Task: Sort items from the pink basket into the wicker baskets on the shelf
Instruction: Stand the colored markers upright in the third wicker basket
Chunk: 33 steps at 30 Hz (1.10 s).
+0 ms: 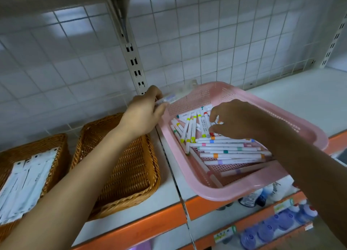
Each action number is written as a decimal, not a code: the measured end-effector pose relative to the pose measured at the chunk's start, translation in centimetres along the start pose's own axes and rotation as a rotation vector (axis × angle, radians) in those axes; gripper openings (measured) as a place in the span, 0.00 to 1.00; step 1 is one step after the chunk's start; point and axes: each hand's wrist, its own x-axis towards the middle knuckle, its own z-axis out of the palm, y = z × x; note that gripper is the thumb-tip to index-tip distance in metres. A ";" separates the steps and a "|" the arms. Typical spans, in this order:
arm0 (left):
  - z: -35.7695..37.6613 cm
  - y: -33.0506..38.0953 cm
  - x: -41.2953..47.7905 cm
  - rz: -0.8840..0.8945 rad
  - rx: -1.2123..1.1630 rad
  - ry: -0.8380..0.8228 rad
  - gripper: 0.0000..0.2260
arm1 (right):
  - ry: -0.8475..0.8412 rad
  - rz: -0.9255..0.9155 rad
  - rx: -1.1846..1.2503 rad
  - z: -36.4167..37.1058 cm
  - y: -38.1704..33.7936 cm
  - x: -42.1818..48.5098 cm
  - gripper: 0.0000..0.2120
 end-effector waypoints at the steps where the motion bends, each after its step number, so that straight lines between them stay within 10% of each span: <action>1: -0.2 0.1 -0.3 -0.038 -0.056 -0.023 0.06 | 0.021 -0.025 0.027 -0.4 -0.8 -0.3 0.14; 8: -2.3 0.3 -3.4 -0.497 -0.900 -0.135 0.03 | 0.147 -0.205 0.204 -0.7 -9.1 -0.7 0.15; 13: -5.4 -2.8 -7.0 -0.561 -1.089 -0.092 0.05 | 0.234 -0.244 0.362 1.0 -15.1 0.4 0.11; 23: -9.5 -10.2 -14.8 -0.589 -0.890 0.151 0.11 | 0.058 -0.126 1.087 5.1 -25.4 1.3 0.06; 33: -13.0 -16.7 -21.2 -0.590 -0.590 0.131 0.07 | -0.095 -0.092 1.299 7.5 -34.6 3.6 0.05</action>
